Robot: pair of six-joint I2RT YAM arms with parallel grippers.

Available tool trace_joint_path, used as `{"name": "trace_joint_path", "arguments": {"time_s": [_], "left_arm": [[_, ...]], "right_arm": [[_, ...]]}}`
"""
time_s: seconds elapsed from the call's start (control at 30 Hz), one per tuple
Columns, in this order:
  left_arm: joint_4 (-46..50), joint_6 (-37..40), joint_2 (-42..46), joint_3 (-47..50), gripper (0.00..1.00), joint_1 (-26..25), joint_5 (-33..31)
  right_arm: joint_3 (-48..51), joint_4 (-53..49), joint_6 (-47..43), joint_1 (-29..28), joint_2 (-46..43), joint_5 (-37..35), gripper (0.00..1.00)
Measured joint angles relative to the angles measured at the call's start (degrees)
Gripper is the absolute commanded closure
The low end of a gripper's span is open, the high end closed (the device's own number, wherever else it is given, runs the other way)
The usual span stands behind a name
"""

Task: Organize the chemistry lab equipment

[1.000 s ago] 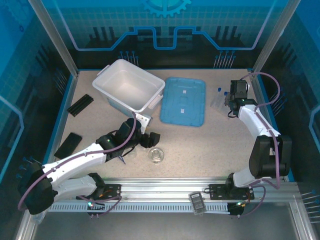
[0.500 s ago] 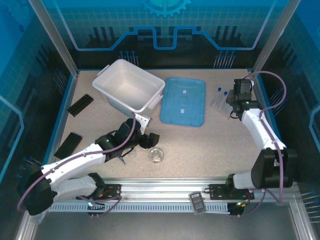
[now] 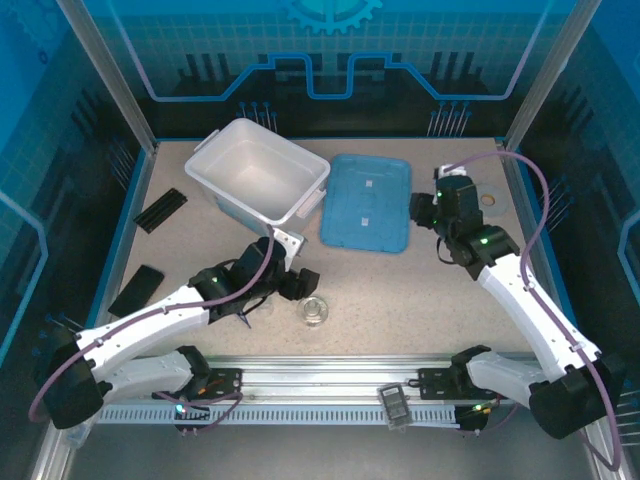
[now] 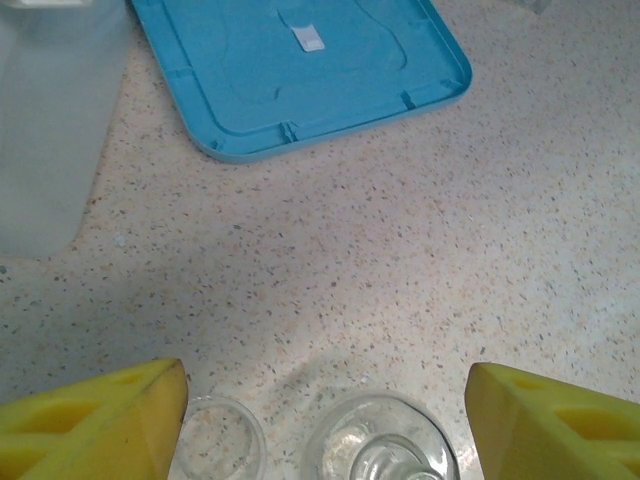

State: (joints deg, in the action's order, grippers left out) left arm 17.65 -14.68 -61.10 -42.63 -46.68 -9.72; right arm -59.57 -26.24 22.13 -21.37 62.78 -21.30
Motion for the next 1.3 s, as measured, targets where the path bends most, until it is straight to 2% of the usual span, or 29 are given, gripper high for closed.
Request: {"name": "trace_joint_path", "arguments": {"time_s": [0.2, 0.5, 0.97, 1.3], "left_arm": [[2.67, -0.46, -0.07, -0.15, 0.28, -5.77, -2.67], [3.1, -3.3, -2.45, 0.72, 0.29, -10.47, -4.2], [3.02, -4.98, -8.74, 1.55, 0.31, -11.93, -4.61], [3.04, -6.03, -11.87, 1.53, 0.44, -12.39, -4.98]], "right_arm": [[1.86, -1.29, -2.78, -9.27, 1.66, 2.45, 0.47], [5.25, -0.96, -4.02, -15.69, 8.17, 6.99, 0.47], [6.23, 1.25, -4.66, -16.61, 10.47, 4.85, 0.48], [6.23, 1.2, -5.31, -16.61, 11.8, 3.5, 0.55]]}}
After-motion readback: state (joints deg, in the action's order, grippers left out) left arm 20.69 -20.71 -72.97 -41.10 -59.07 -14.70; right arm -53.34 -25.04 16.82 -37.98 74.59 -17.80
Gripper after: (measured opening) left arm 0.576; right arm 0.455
